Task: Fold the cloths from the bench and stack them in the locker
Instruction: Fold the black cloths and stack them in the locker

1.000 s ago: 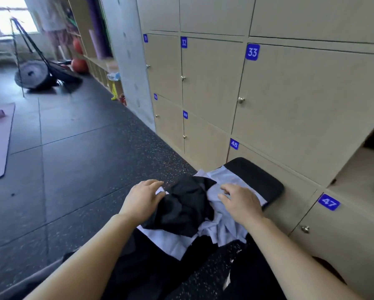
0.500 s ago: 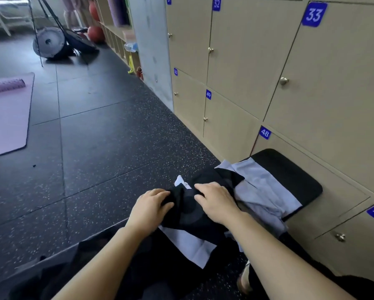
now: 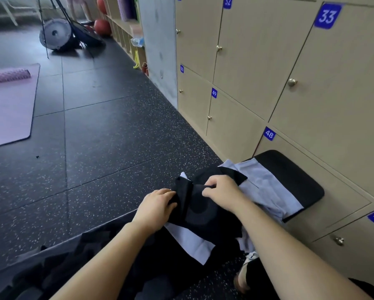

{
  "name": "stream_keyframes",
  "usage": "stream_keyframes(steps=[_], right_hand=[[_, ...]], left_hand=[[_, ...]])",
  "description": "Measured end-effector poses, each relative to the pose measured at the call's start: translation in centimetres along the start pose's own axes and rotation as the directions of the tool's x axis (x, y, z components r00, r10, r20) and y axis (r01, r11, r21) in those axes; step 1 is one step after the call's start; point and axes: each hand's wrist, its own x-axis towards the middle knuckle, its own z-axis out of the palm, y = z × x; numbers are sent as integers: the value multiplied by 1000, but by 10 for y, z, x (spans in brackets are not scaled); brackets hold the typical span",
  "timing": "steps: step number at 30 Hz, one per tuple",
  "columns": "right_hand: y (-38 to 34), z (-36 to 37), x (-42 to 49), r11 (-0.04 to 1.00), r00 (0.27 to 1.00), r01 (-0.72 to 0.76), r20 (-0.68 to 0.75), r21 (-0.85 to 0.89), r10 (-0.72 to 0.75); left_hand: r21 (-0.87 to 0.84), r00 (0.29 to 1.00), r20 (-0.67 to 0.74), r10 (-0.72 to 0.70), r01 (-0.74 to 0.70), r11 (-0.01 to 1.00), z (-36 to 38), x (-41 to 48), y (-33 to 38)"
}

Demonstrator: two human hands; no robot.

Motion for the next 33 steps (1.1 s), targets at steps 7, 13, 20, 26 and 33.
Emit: stream_keyframes(steps=[7,13,20,26,33], right_hand=[[16,-62,-28,887,991,-135,73,443,114],[22,-89,-48,769,994,-52,-38,638,98],[18,-111,-69,656,974,103,-210,747,85],[16,-135,-90,515,937,201,-318,833,148],[17,-170,-120,648,868,312,-486,695,104]], left_hand=[[43,999,21,35,-36,998,9,1,18],[-117,995,-90,44,-55,992,-16,12,78],[-828,960,137,-244,246,503,-57,14,158],[-924,974,-46,-223,43,381,-70,15,199],[-863,956,-247,-156,-144,485,-93,16,227]])
